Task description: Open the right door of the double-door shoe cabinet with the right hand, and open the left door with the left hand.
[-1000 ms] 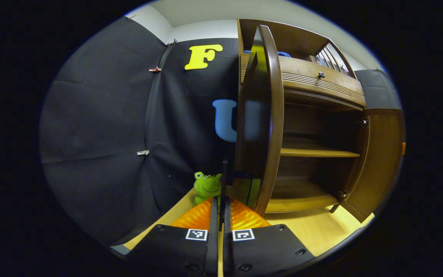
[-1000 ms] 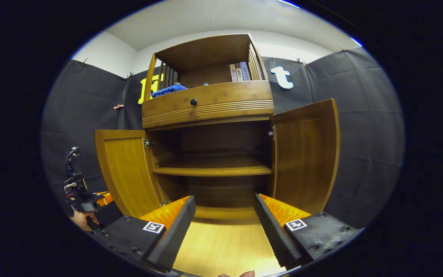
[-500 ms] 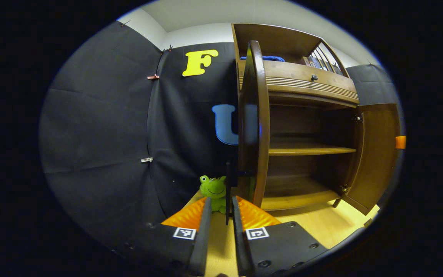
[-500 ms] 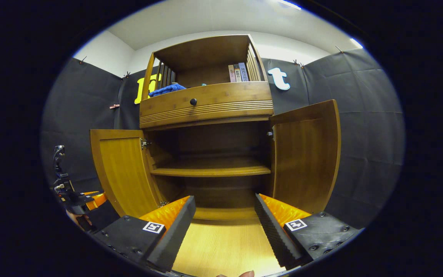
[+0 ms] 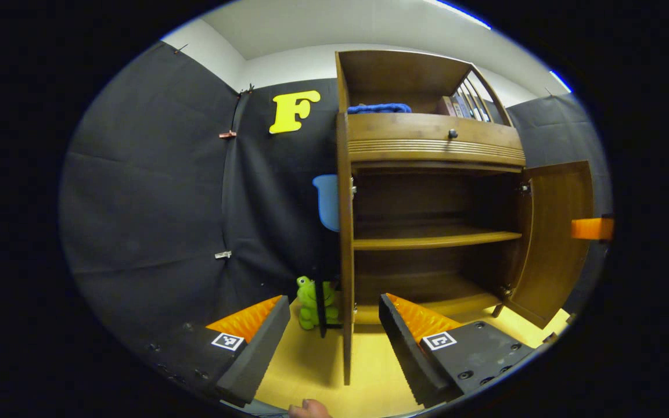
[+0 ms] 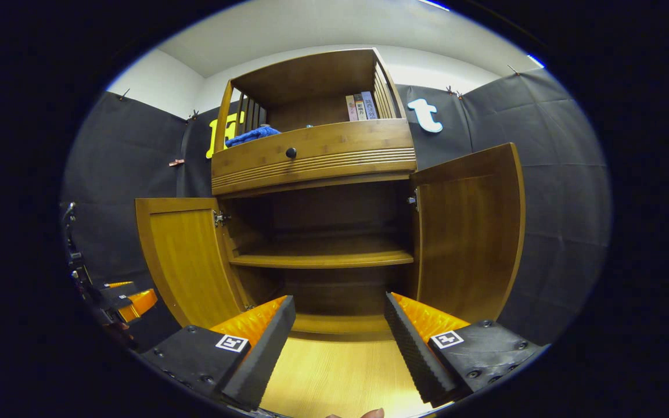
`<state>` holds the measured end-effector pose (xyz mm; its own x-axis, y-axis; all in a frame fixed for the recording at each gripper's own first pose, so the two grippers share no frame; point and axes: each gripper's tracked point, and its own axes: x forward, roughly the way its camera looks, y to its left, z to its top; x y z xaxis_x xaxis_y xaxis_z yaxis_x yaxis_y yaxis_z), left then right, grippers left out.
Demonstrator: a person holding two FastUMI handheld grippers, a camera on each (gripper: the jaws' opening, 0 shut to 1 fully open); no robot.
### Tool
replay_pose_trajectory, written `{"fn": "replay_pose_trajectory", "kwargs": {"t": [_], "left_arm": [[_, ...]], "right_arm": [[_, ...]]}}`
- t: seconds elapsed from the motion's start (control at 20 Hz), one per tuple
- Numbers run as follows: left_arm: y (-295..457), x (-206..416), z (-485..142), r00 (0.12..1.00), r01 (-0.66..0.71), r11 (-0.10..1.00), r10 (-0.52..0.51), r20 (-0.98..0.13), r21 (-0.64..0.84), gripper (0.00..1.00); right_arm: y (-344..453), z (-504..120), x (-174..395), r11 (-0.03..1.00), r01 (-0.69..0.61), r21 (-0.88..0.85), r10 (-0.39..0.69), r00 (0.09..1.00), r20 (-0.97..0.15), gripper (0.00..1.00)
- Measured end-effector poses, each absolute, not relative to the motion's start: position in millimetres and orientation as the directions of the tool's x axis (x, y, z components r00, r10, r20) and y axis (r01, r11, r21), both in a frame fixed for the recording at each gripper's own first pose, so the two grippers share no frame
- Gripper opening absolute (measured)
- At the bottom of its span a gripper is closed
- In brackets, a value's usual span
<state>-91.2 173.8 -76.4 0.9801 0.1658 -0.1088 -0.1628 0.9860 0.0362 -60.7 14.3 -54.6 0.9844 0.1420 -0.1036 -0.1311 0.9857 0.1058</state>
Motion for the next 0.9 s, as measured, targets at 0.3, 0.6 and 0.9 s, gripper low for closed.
{"fn": "replay_pose_trajectory", "kwargs": {"t": [0.3, 0.6, 0.9], "left_arm": [[104.5, -65.2, -52.1, 0.992, -0.060, 0.998, 0.062, -0.112, 0.013, 0.94], [28.7, -44.0, -48.3, 0.993, 0.033, 0.999, -0.033, -0.112, 0.002, 0.96], [-35.2, -32.7, -35.4, 0.993, 0.079, 0.996, -0.075, -0.087, 0.033, 0.97]], "right_arm": [[-5.9, -52.6, -51.6, 0.988, -0.099, 0.121, 0.113, 0.988, -0.108, 0.98], [-28.8, -43.9, -47.1, 0.989, -0.087, 0.118, 0.097, 0.992, -0.082, 0.98], [-43.2, -39.7, -37.5, 0.983, -0.097, 0.157, 0.107, 0.993, -0.057, 0.92]]}}
